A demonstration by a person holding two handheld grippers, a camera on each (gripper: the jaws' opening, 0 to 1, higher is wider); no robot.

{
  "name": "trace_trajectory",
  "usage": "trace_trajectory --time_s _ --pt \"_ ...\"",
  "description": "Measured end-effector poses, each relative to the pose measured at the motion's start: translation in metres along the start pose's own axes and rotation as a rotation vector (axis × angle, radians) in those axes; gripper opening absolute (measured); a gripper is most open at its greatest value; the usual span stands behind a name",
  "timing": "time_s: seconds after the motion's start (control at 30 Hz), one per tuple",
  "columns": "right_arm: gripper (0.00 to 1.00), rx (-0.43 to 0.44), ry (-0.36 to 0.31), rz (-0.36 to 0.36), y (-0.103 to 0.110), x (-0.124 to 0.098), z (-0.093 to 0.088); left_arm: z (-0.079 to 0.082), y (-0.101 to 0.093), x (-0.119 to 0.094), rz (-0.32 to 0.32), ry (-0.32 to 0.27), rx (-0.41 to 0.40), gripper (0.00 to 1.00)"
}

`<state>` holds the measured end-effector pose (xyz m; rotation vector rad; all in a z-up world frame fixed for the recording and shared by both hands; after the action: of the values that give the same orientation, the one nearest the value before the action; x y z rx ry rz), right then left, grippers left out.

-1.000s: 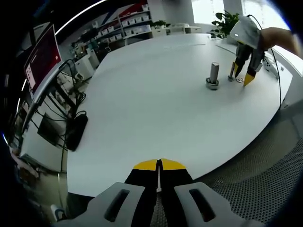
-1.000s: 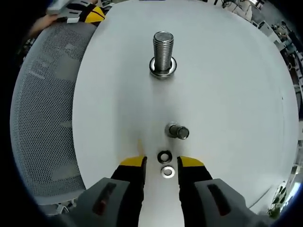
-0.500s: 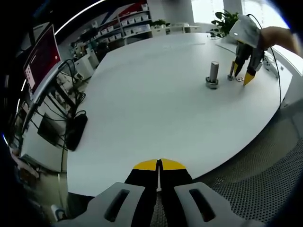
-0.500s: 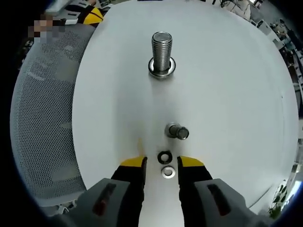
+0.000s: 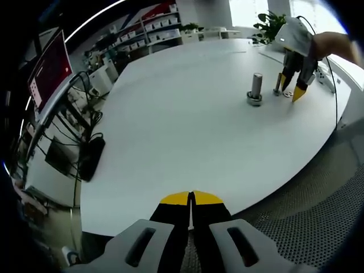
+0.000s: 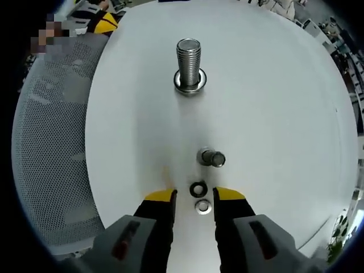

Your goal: Place the washer onto the threaded stud by aligning its center hole with the stud, sliding it down to the base, and recovering from edge contact or off-axis alignment until the washer reaches the visible bottom stop.

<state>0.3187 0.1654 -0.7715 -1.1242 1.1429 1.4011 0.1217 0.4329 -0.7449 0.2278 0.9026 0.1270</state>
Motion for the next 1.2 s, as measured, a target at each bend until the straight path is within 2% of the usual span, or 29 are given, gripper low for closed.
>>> trace_trajectory --time_s 0.2,0.47,0.57,0.73,0.93,1.2 --pt "0.29 0.006 0.002 -0.001 0.0 0.0001 0.0005 0.0004 0.0001 0.0 0.001 -0.004 -0.002 0.0" --pt "0.29 0.01 0.065 -0.011 0.0017 0.0012 0.0032 0.0009 0.0002 -0.0007 0.003 -0.007 -0.003 0.0" --pt "0.29 0.012 0.069 -0.013 0.0033 -0.0007 0.0024 0.0012 0.0008 -0.0008 0.007 -0.01 -0.001 0.0" --pt "0.29 0.021 0.034 -0.013 0.0057 -0.0032 0.0006 0.0015 0.0013 -0.0008 0.007 -0.014 -0.003 0.0" --pt "0.28 0.021 -0.052 -0.003 0.001 -0.0014 -0.0035 0.002 0.0019 -0.0009 0.009 -0.02 -0.005 0.0" --pt "0.27 0.047 -0.061 -0.002 0.0009 -0.0014 -0.0026 0.0022 0.0022 -0.001 0.012 -0.021 -0.005 0.0"
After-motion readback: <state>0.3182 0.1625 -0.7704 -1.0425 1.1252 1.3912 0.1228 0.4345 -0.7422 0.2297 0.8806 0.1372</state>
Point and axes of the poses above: the point that each gripper's makers call its tool centre point, and the gripper's own axes: x roughly forward along the fingers, y roughly to its left, z roughly out of its top, the point moved 3 cm from there along -x, roughly backward along the fingers, and after that the axes turned 6 degrees about z, right-handed, at the moved point
